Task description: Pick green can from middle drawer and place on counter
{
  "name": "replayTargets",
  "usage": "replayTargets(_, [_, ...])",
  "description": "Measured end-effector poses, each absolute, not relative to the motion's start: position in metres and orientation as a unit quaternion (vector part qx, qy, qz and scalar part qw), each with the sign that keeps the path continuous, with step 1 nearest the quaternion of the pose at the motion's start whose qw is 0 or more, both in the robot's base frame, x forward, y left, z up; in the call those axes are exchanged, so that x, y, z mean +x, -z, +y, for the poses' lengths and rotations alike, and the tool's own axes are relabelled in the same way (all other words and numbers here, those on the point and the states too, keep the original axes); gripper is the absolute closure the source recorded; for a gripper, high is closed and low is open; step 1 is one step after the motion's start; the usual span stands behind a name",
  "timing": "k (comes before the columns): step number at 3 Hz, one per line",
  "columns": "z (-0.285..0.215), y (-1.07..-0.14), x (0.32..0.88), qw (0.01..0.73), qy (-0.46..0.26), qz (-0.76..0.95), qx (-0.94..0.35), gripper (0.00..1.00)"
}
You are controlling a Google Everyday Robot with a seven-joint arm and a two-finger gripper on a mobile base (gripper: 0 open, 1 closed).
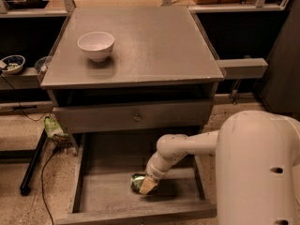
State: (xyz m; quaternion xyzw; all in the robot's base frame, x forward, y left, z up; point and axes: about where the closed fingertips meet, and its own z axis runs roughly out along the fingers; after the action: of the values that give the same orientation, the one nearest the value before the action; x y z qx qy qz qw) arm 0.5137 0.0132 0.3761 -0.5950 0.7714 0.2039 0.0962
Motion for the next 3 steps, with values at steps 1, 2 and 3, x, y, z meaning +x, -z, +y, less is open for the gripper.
replayTargets(1, [0.0132, -0.3761, 0.5136, 0.096, -0.204, 0.771, -0.595, 0.63])
replayTargets(2, [0.0132, -0.3761, 0.5136, 0.096, -0.204, 0.771, -0.595, 0.94])
replayTargets(3, [0.0133, -0.3766, 0.5131, 0.095, -0.204, 0.772, -0.595, 1.00])
